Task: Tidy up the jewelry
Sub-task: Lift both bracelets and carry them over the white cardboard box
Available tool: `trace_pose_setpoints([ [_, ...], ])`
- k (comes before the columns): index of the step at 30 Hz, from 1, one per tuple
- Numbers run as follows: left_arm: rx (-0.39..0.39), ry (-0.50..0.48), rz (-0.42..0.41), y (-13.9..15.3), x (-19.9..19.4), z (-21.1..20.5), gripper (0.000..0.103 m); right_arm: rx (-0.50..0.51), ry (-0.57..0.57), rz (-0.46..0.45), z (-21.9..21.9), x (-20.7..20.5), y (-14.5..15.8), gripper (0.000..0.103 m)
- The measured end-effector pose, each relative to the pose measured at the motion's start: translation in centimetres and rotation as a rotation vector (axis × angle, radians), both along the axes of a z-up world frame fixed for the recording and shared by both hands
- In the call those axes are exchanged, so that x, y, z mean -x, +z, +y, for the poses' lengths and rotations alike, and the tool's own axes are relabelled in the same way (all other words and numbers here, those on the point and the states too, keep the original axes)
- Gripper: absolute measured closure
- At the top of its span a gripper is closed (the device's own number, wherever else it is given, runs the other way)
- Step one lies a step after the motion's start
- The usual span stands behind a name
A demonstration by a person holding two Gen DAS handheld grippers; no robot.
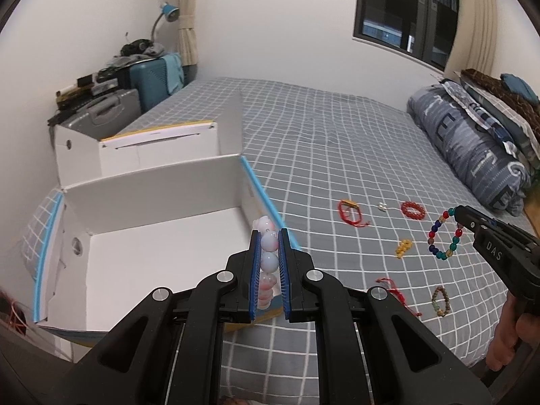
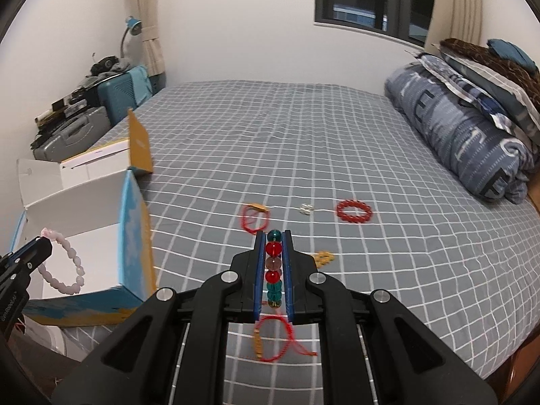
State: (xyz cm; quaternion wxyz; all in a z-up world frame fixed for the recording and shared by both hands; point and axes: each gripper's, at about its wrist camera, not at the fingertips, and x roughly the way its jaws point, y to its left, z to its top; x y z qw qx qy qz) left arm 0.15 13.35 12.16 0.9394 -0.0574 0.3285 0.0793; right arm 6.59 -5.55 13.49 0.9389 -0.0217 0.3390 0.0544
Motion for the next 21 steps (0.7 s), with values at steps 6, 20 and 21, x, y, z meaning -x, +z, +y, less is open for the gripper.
trace_pose_setpoints([
  [6,-0.017,0.063,-0.007,0.2,0.8,2.2,0.093,0.002,0.056,-0.005,3.4,0.3,0.4,0.094],
  [20,-0.043,0.205,-0.010,0.4,2.8,7.9,0.093,-0.001,0.173,-0.011,11.0,0.6,0.3,0.094],
  [21,-0.045,0.212,-0.009,0.4,3.0,8.2,0.093,-0.001,0.182,-0.012,11.5,0.6,0.3,0.094],
])
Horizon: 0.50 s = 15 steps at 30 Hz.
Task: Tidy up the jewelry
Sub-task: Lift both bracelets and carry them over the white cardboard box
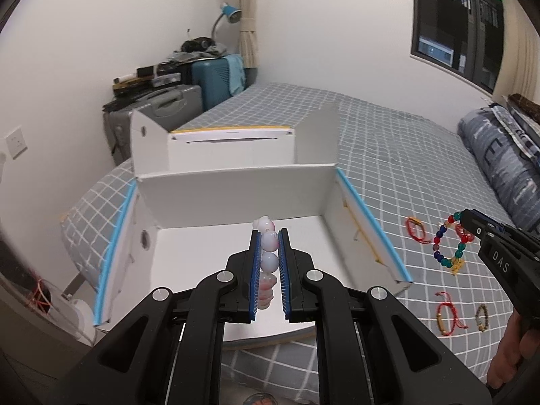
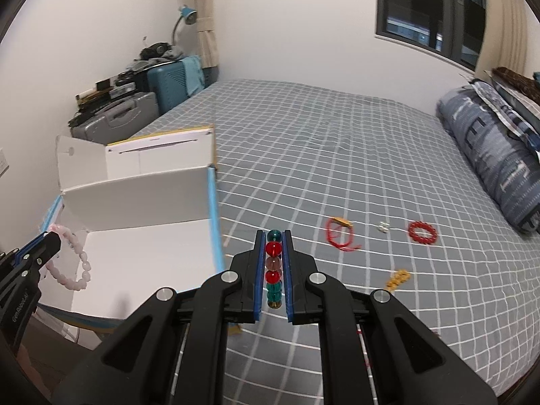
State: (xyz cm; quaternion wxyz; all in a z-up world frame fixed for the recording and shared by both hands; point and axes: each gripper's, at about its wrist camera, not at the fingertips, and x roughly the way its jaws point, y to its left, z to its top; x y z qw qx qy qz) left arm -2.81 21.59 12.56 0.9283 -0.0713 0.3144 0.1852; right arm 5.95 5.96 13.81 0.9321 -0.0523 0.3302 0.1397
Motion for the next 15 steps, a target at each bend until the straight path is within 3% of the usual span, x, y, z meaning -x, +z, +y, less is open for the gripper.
trace_pose_setpoints([
  [15,0.018,0.110,0.044,-1.8,0.5,5.7,0.093,0.012,0.147,0.002,8.4,-0.1,-1.7,0.094],
])
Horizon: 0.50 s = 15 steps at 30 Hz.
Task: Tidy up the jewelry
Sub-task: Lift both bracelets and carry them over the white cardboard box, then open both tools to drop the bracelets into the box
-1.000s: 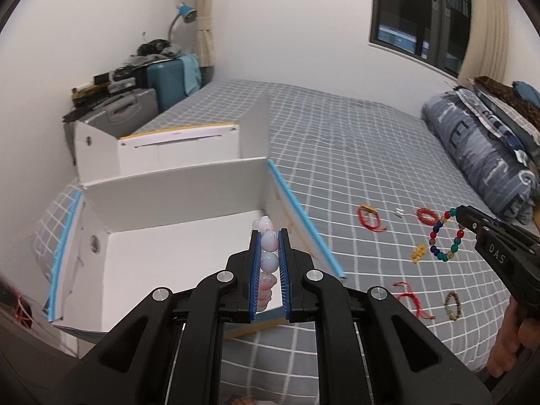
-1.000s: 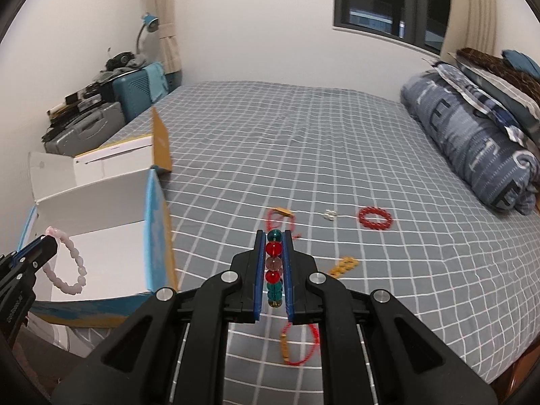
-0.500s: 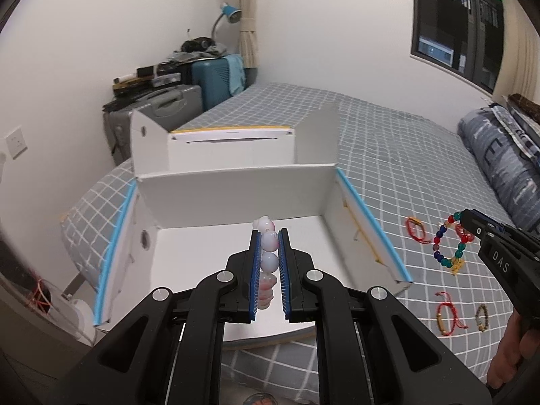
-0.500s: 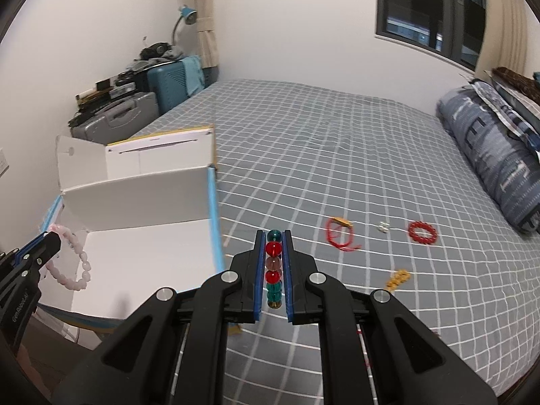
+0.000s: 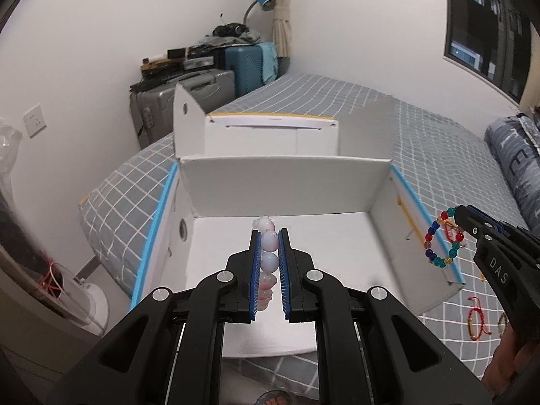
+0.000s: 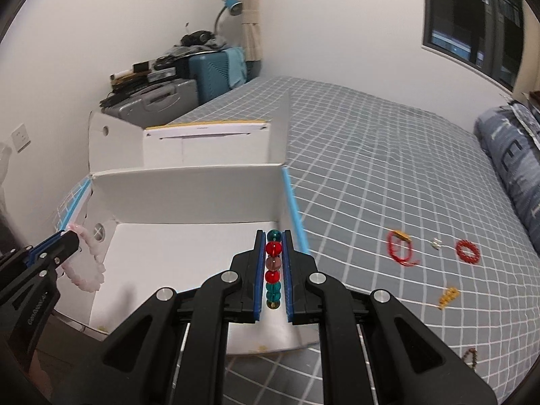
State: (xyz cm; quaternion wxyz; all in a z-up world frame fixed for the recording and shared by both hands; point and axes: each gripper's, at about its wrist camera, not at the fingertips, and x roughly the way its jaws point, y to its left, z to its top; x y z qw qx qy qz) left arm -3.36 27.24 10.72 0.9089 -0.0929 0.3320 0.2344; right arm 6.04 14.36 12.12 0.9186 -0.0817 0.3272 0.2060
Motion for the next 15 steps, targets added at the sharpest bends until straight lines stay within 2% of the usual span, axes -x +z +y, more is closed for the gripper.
trace_pose_setpoints([
  [6,0.024,0.030,0.043,-1.5,-1.2,2.2,0.093,0.034,0.048,0.036,3.4,-1.2,-1.5,0.094],
  [15,0.073,0.034,0.145,-4.0,-4.2,4.1,0.093,0.118,0.063,0.152,6.3,-4.0,-4.8,0.094],
])
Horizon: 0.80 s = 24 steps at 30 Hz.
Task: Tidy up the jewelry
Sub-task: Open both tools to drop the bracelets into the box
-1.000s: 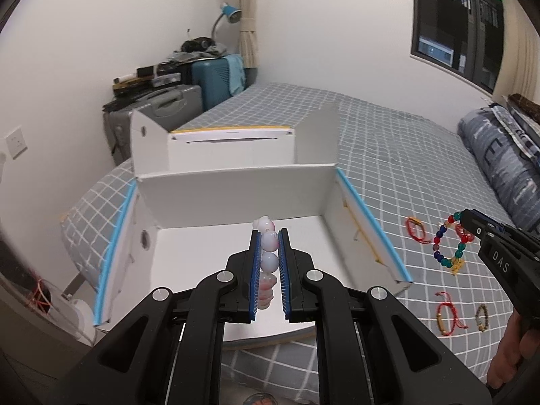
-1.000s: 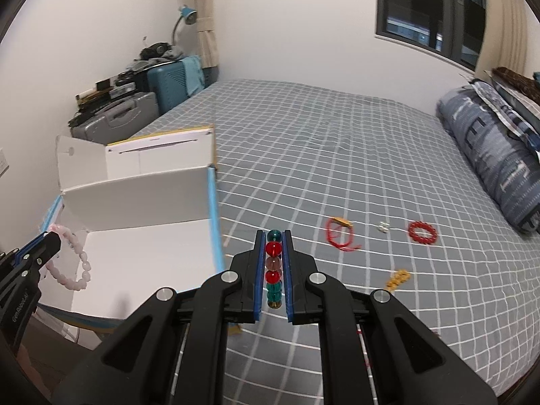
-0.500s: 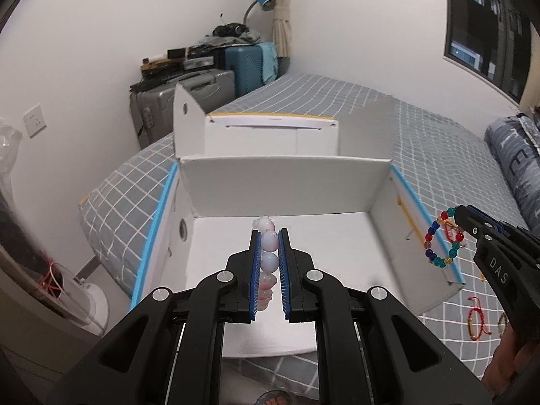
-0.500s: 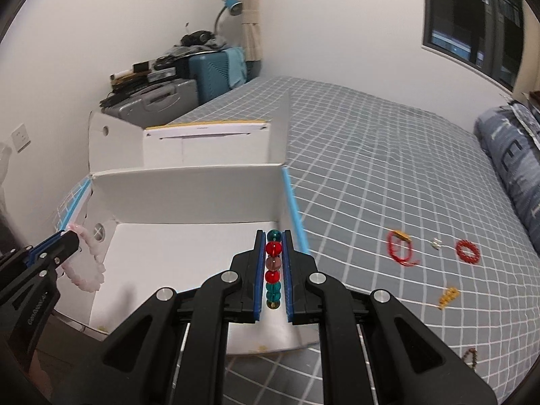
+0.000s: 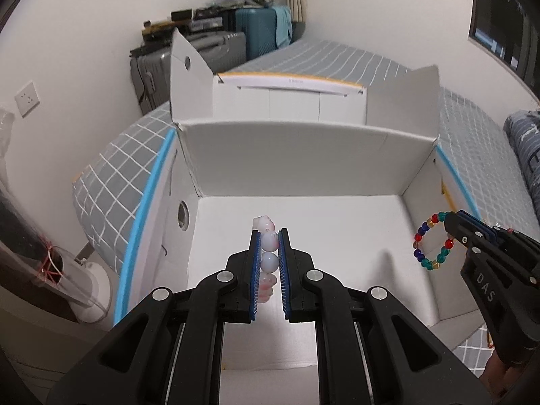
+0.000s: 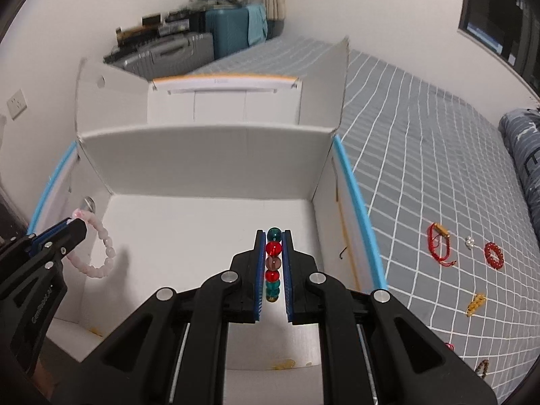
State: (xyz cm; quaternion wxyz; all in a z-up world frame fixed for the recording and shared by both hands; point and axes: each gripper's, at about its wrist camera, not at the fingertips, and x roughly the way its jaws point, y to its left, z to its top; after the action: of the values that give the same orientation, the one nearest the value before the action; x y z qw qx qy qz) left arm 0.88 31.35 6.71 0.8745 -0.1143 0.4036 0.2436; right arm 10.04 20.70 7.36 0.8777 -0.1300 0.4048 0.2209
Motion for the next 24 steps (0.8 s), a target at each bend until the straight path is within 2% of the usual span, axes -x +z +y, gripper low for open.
trace_pose_setpoints([
  [6,0.040,0.005,0.076,-2.3,-1.6,0.8,0.093,0.034,0.004,0.088,1.0,-1.4,-2.4,0.094],
  [10,0.045,0.009,0.085,-2.5,-1.7,0.9,0.093,0.040,0.002,0.122,1.1,-1.8,-3.5,0.094],
  [18,0.048,0.008,0.096,-2.7,-1.8,1.0,0.092,0.032,0.004,0.144,0.8,-2.1,-3.8,0.094],
  [24,0.054,0.008,0.091,-2.5,-1.7,0.9,0.086,0.000,0.011,0.142,0.6,-1.9,-3.1,0.093],
])
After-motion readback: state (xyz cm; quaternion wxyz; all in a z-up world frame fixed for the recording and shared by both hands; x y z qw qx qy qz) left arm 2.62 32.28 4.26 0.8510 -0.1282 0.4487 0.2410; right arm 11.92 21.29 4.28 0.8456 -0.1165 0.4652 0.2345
